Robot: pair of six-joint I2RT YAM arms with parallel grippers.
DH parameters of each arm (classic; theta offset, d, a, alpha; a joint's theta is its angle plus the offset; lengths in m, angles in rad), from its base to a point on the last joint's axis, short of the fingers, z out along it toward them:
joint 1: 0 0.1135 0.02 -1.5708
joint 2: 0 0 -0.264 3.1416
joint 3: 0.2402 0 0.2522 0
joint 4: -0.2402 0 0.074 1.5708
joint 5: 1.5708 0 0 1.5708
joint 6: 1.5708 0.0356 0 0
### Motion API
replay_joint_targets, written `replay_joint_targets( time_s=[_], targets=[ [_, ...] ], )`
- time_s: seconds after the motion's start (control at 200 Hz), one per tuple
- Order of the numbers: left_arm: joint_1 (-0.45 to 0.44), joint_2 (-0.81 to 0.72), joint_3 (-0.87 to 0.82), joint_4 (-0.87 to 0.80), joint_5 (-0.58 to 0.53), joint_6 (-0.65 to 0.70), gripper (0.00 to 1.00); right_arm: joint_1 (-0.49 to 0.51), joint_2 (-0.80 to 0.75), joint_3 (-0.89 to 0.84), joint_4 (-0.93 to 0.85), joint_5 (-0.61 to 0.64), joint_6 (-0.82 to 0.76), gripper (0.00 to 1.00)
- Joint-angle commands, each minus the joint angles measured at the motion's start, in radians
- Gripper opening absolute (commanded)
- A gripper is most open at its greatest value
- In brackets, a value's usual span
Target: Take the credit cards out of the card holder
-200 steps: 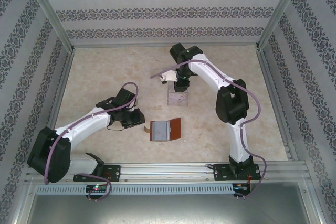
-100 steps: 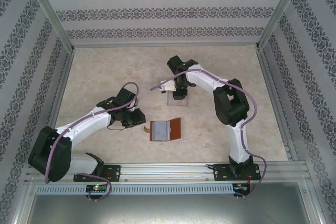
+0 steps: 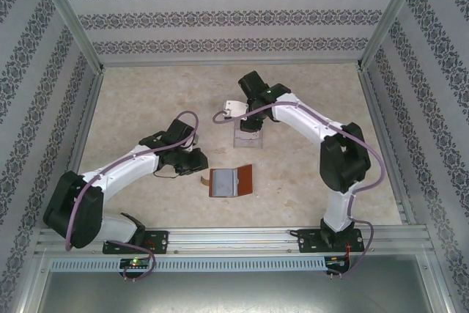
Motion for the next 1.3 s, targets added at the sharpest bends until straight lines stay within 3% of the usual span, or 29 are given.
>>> replay_joint_targets(
  time_s=[0.0, 0.315, 0.535, 0.849, 1.299],
  targets=[
    [-0.028, 0.033, 0.053, 0.013, 0.020, 0.005, 0.19, 0.026, -0.067, -0.067, 0.077, 0.002, 0.262, 0.36],
    [-0.075, 0.163, 0.076, 0.060, 0.044, 0.000, 0.14, 0.101, -0.245, -0.284, 0.174, 0.006, 1.011, 0.26],
    [-0.075, 0.192, 0.026, 0.042, 0.006, 0.013, 0.11, 0.127, -0.325, -0.470, 0.279, -0.181, 1.440, 0.20],
    [-0.074, 0.192, -0.068, 0.098, 0.022, 0.013, 0.08, 0.203, -0.275, -0.563, 0.378, -0.288, 1.649, 0.23],
    [-0.074, 0.180, -0.103, 0.137, 0.035, 0.001, 0.08, 0.268, -0.114, -0.512, 0.389, -0.298, 1.718, 0.29]
  ],
)
